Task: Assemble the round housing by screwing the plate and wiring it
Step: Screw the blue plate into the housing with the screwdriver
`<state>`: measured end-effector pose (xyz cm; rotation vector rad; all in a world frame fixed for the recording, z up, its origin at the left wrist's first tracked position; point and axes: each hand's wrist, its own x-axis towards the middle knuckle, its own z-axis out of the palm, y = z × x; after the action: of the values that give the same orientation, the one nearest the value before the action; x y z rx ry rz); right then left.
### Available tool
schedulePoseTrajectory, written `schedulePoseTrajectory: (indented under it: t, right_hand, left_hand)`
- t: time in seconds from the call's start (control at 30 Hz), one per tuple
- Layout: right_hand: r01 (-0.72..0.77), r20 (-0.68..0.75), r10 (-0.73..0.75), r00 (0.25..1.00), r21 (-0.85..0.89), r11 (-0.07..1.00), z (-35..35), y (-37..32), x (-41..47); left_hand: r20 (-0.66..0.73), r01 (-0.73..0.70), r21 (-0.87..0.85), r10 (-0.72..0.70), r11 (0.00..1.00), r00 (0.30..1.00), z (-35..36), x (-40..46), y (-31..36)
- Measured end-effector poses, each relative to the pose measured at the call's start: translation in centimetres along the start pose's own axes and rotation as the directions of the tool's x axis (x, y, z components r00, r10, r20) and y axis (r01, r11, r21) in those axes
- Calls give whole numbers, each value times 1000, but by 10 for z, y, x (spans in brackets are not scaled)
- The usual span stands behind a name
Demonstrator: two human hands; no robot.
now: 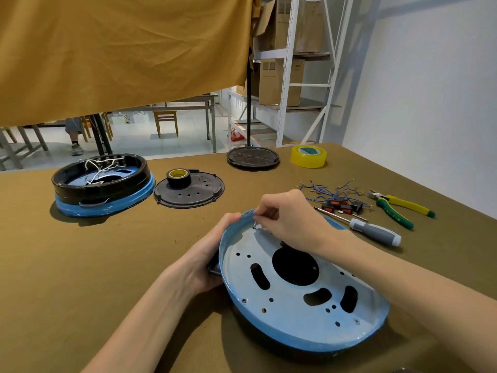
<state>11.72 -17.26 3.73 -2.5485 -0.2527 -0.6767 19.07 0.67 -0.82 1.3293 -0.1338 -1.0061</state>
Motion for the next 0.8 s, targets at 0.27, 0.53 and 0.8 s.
schedulePoseTrajectory:
  t: [0.27, 0.53, 0.8]
  right_hand:
    - [107, 40, -104, 994, -83, 991, 2, -4, -1]
    - [-65, 15, 65, 998, -1, 998, 2, -3, 13]
    - [41, 0, -41, 999, -68, 997, 5, -3, -1]
  left_hand:
    - [-28, -10, 7, 11, 1000, 1000, -1, 1, -4]
    - [-39, -10, -16, 10, 1000, 999, 2, -2, -3]
    - [-46, -6, -16, 5, 1000, 999, 5, -6, -2]
